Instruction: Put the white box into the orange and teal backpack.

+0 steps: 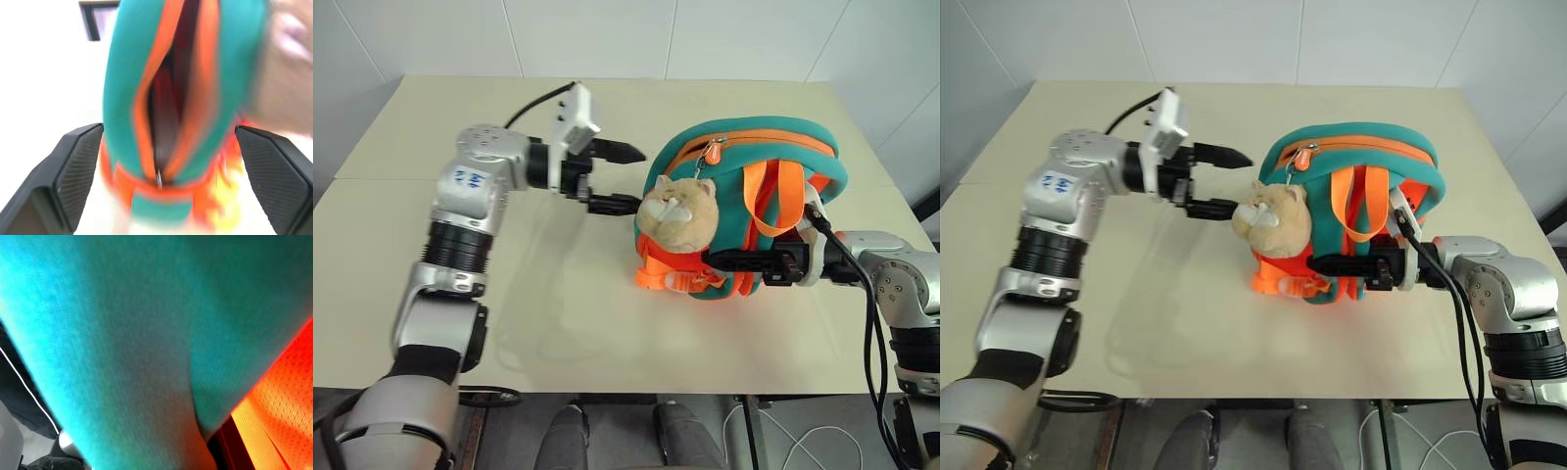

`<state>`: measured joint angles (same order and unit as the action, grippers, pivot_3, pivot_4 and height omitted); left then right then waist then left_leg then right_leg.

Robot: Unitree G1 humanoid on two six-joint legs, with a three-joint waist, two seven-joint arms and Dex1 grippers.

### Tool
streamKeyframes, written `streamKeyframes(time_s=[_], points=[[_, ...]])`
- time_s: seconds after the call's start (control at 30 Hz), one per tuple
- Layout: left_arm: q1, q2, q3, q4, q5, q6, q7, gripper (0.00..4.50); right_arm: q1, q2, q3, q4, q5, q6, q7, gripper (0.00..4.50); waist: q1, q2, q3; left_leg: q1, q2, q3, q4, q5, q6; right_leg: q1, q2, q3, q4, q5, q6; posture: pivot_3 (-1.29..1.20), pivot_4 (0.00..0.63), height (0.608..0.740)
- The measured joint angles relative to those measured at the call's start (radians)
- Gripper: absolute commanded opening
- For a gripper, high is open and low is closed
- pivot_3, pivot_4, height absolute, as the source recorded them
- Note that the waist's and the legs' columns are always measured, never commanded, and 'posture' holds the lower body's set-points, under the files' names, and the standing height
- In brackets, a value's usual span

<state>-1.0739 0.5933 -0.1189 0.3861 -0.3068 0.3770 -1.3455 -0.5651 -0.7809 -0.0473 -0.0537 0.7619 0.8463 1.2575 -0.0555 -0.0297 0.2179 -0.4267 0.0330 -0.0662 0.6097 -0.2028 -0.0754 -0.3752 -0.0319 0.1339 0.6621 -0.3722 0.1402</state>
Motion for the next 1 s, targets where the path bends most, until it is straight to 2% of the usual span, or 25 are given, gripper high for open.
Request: streamKeyframes(time_s=[0.1, 0.3, 0.53, 0.77, 0.87, 1.0], points=[[0.072, 0.059, 0.014, -0.056, -0.018, -0.004, -0.058, 4.47, -0.001, 0.003, 0.001, 0.017, -0.016, -0.019, -0.002, 0.0, 0.001, 0.0, 0.0, 0.0, 0.0, 0.0, 0.0, 0.0, 0.0, 0.0, 0.0, 0.0, 0.0, 0.0, 0.0, 0.0, 0.15, 0.74], [0.136, 0.092, 0.085, -0.245, -0.135, 0.116, -0.067, 4.47, -0.004, 0.008, 0.005, 0.032, -0.034, -0.039, 0.0, 0.0, 0.002, 0.0, 0.0, 0.0, 0.0, -0.001, 0.002, 0.0, 0.0, 0.001, 0.0, -0.001, 0.001, 0.0, 0.0, 0.0, 0.15, 0.74], [0.187, -0.019, 0.095, -0.411, -0.209, 0.196, 0.051, 4.47, -0.019, 0.023, 0.037, 0.053, -0.04, -0.054, 0.015, 0.0, -0.001, 0.0, 0.0, 0.0, 0.0, -0.002, 0.003, 0.0, 0.0, 0.002, 0.0, -0.001, 0.001, 0.001, 0.001, 0.0, 0.15, 0.74], [0.185, -0.132, 0.028, -0.404, -0.156, 0.12, 0.143, 4.47, -0.026, 0.042, 0.042, 0.043, -0.057, -0.062, 0.015, 0.0, 0.0, 0.0, 0.0, 0.001, 0.0, -0.002, 0.003, 0.0, 0.0, 0.003, 0.0, -0.001, 0.001, 0.001, 0.001, 0.0, 0.15, 0.74], [0.183, -0.15, 0.01, -0.38, -0.126, 0.074, 0.175, 3.9, -0.026, 0.048, 0.043, 0.028, -0.057, -0.06, 0.011, 0.0, -0.001, 0.0, 0.0, 0.001, 0.0, -0.002, 0.003, 0.0, 0.0, 0.002, 0.0, -0.001, 0.001, 0.001, 0.001, 0.0, 0.15, 0.74], [0.182, -0.149, 0.018, -0.361, -0.114, 0.028, 0.201, 2.74, -0.026, 0.048, 0.042, 0.021, -0.057, -0.061, 0.001, 0.0, 0.001, 0.0, 0.0, 0.001, 0.0, -0.002, 0.003, 0.0, 0.0, 0.002, 0.0, -0.001, 0.001, 0.001, 0.001, 0.0, 0.15, 0.74]])
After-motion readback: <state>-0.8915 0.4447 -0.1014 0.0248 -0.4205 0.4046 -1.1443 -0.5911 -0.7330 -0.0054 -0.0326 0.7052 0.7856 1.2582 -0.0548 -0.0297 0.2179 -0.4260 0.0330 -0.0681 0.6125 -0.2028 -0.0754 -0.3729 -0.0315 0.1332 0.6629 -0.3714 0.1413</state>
